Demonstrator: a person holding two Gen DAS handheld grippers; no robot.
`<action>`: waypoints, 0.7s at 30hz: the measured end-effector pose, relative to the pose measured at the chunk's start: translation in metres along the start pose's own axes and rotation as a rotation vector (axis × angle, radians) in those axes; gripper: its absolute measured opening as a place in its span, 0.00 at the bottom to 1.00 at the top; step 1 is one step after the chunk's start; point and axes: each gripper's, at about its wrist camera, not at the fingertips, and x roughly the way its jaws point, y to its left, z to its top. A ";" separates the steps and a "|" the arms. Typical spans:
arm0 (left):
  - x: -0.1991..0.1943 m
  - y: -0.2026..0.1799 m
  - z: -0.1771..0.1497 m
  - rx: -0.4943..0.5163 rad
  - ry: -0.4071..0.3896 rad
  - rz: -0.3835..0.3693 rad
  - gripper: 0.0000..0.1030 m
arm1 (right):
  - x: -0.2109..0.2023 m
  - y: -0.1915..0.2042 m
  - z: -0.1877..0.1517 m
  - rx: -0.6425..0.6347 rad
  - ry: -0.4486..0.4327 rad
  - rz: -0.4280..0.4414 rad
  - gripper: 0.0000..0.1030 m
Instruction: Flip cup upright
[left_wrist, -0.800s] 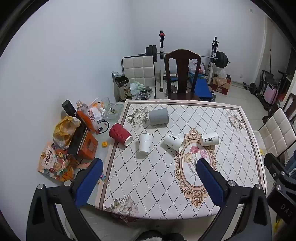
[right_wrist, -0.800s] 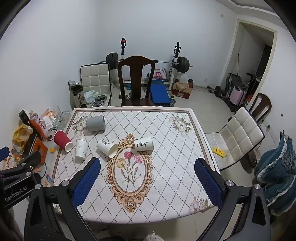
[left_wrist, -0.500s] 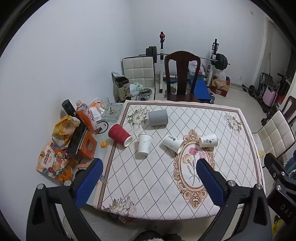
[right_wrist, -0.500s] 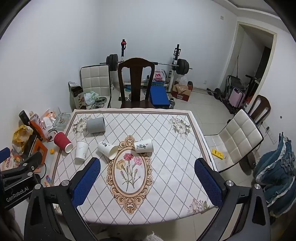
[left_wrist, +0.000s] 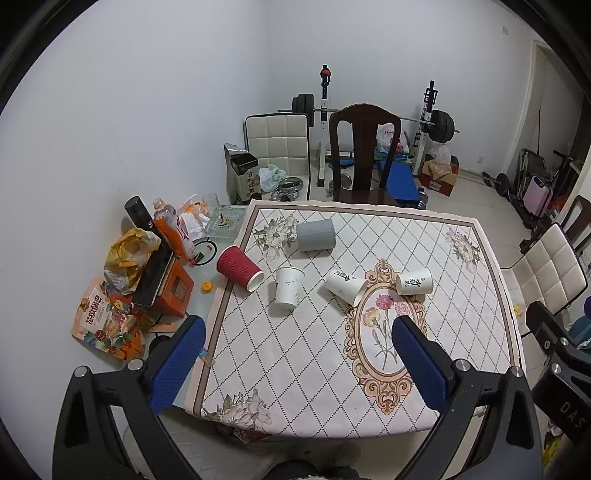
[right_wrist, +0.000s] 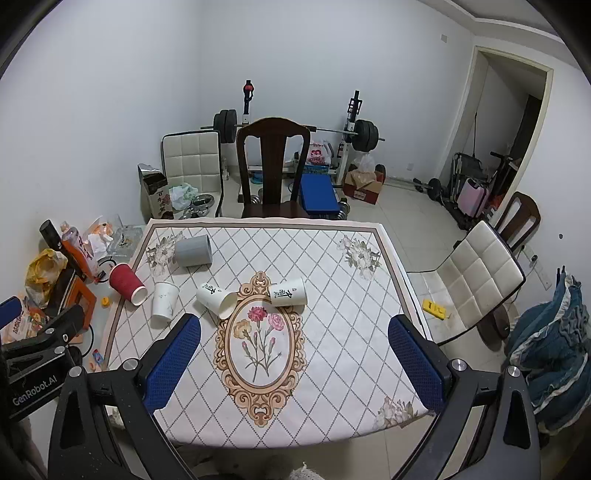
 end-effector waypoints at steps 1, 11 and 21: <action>0.000 0.001 0.000 -0.001 0.000 -0.002 1.00 | -0.006 0.002 0.002 -0.003 -0.002 0.002 1.00; -0.003 0.003 0.001 -0.003 -0.005 0.000 1.00 | -0.010 0.003 0.004 -0.006 -0.009 0.006 1.00; -0.008 0.003 0.002 -0.003 -0.015 0.000 1.00 | -0.011 0.002 0.003 -0.006 -0.011 0.005 1.00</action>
